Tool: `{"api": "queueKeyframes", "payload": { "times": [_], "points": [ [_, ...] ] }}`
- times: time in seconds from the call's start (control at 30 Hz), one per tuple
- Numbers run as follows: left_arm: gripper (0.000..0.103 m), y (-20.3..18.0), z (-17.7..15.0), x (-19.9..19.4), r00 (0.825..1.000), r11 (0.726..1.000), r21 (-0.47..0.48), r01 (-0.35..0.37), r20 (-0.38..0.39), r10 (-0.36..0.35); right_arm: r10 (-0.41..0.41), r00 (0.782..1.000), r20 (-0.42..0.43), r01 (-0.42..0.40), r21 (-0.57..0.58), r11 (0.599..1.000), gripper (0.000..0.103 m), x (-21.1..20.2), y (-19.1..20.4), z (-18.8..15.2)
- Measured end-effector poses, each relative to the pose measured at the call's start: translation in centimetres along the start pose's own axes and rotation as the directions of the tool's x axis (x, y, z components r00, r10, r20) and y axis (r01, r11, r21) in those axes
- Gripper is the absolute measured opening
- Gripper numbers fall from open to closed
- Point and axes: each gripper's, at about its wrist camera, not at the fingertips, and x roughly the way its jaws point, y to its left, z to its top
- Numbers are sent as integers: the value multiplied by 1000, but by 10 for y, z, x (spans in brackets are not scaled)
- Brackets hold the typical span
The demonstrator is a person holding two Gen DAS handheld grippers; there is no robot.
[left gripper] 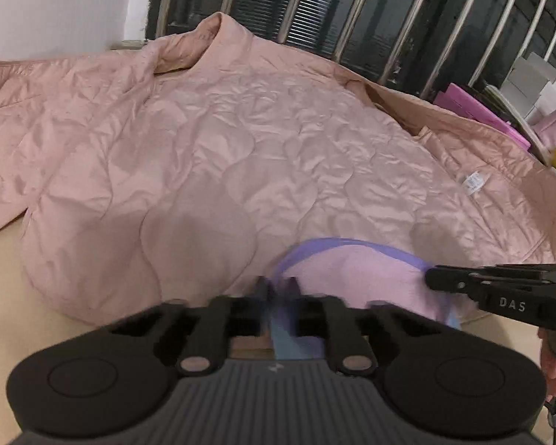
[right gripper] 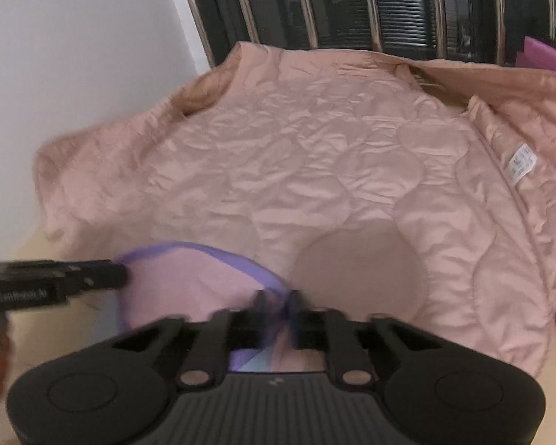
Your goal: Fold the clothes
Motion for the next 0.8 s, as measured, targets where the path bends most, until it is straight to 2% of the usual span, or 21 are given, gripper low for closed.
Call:
{"api": "queueKeyframes", "payload": {
  "times": [0.1, 0.2, 0.27, 0.33, 0.43, 0.5, 0.53, 0.57, 0.6, 0.67, 0.73, 0.8],
  "points": [
    [2, 0, -7, -18, 998, 999, -1, 42, 50, -42, 6, 1000, 26, -5, -11, 1000, 2, -14, 2, -6],
    [2, -11, -17, -57, 989, 996, 47, 77, 119, -83, 38, 992, 116, -31, -64, 997, 2, -53, 6, -14],
    [2, -20, -35, -88, 983, 990, 100, 97, 149, -112, 97, 981, 169, -78, -116, 990, 2, -90, 10, -28],
    [2, -25, -64, -118, 980, 982, 171, 84, 166, -113, 143, 973, 180, -110, -183, 977, 2, -122, 15, -53],
    [3, -28, -112, -139, 990, 970, 234, 69, 107, -97, 183, 974, 137, -147, -236, 961, 2, -153, 21, -99],
    [9, -27, -138, -149, 994, 962, 265, 73, 61, -92, 200, 978, 53, -179, -268, 947, 3, -156, 29, -128],
    [19, -26, -147, -152, 995, 959, 273, 80, 35, -93, 205, 979, 13, -193, -285, 939, 5, -157, 33, -142],
    [31, -24, -152, -157, 995, 958, 274, 87, 29, -98, 204, 979, -11, -197, -299, 934, 9, -159, 37, -150],
    [34, -21, -153, -165, 994, 960, 264, 90, 38, -104, 202, 979, -10, -196, -300, 933, 17, -163, 40, -154],
    [38, -17, -145, -181, 986, 967, 223, 121, 84, -142, 232, 972, 39, -213, -274, 938, 26, -176, 43, -153],
    [41, -17, -133, -186, 969, 966, 188, 178, 136, -205, 276, 954, 116, -244, -232, 941, 30, -191, 45, -146],
    [41, -27, -122, -171, 968, 970, 183, 163, 160, -192, 312, 932, 185, -276, -197, 941, 29, -193, 45, -137]
  ]
}}
